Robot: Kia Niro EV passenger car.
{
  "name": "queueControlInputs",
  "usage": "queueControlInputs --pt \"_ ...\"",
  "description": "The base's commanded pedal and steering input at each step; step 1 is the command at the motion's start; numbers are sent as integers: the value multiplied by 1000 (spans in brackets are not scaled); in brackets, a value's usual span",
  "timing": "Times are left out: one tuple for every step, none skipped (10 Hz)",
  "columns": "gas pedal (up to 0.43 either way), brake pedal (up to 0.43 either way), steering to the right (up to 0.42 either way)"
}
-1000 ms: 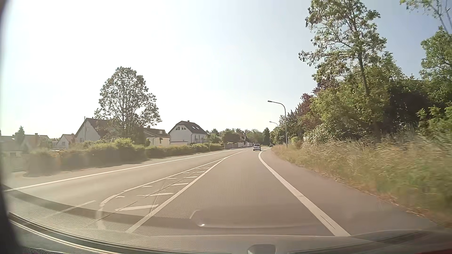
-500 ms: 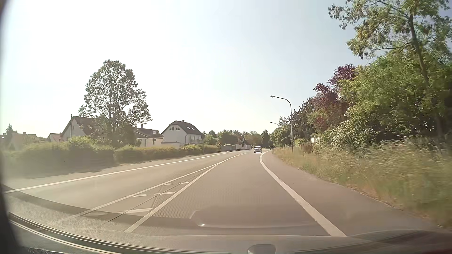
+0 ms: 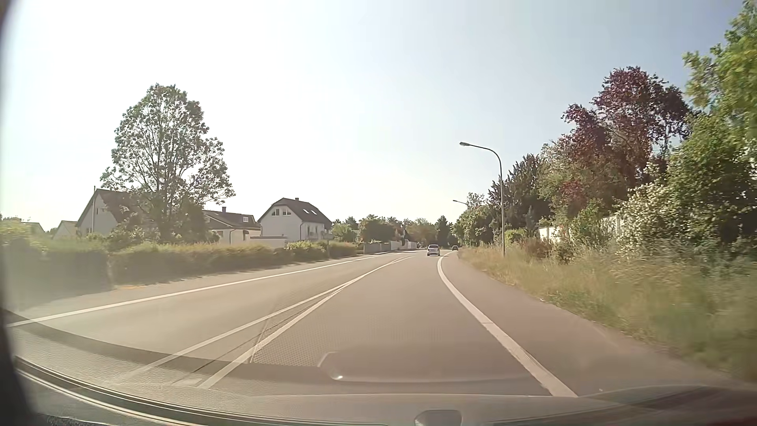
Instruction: Follow the waypoints while adhering to traffic rules and regulations
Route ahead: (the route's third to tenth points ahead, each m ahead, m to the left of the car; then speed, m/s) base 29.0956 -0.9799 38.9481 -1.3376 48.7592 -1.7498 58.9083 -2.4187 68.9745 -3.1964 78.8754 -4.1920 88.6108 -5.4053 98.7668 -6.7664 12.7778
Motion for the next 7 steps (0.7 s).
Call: queueControlInputs --pt "59 30 6" --pt "59 30 7" --pt "59 24 8" --pt "59 30 8" --pt "59 30 8" --pt "59 30 8" --pt "59 30 8"
